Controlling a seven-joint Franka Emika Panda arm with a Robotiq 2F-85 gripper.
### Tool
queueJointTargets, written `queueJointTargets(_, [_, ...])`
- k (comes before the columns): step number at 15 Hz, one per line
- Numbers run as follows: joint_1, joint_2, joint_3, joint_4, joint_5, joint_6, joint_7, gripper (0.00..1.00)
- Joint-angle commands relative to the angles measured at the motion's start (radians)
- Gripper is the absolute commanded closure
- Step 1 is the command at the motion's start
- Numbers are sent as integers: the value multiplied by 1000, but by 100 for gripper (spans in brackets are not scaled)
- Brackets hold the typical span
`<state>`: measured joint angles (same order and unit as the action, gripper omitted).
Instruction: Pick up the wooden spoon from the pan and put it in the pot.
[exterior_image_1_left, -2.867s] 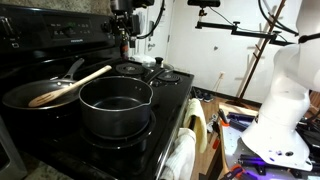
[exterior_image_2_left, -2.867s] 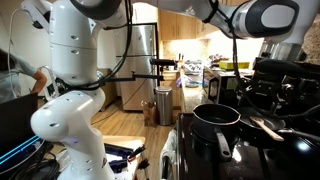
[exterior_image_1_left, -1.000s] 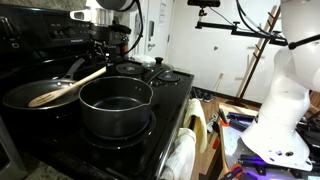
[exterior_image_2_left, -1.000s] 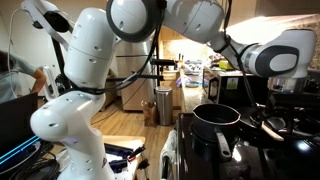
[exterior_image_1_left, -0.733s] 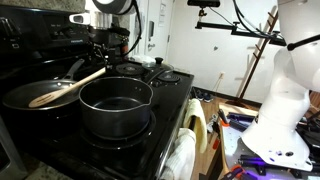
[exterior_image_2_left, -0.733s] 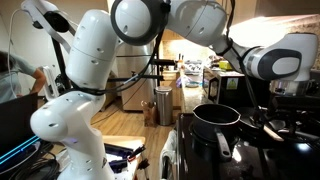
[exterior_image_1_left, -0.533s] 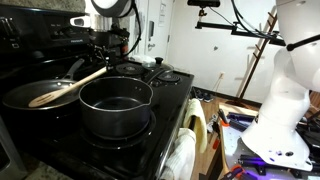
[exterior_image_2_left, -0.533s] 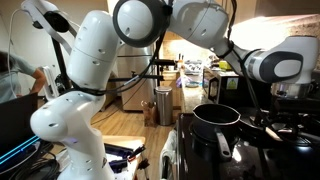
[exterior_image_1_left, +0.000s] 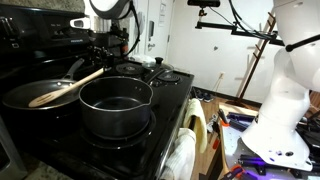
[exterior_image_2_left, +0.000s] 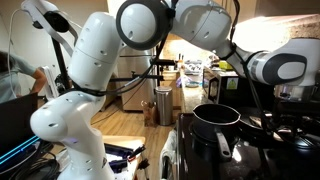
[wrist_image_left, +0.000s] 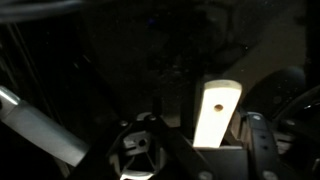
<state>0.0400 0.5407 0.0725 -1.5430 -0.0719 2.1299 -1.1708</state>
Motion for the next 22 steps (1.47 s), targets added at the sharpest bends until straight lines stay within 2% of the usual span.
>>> queueJointTargets(1, [-10, 13, 10, 38, -29, -21, 5, 66])
queueJointTargets(5, [-15, 11, 13, 45, -17, -14, 4, 93])
queueJointTargets(14, [-34, -23, 11, 72, -7, -44, -1, 91])
queueJointTargets(22, [-36, -110, 8, 114, -12, -172, -10, 91])
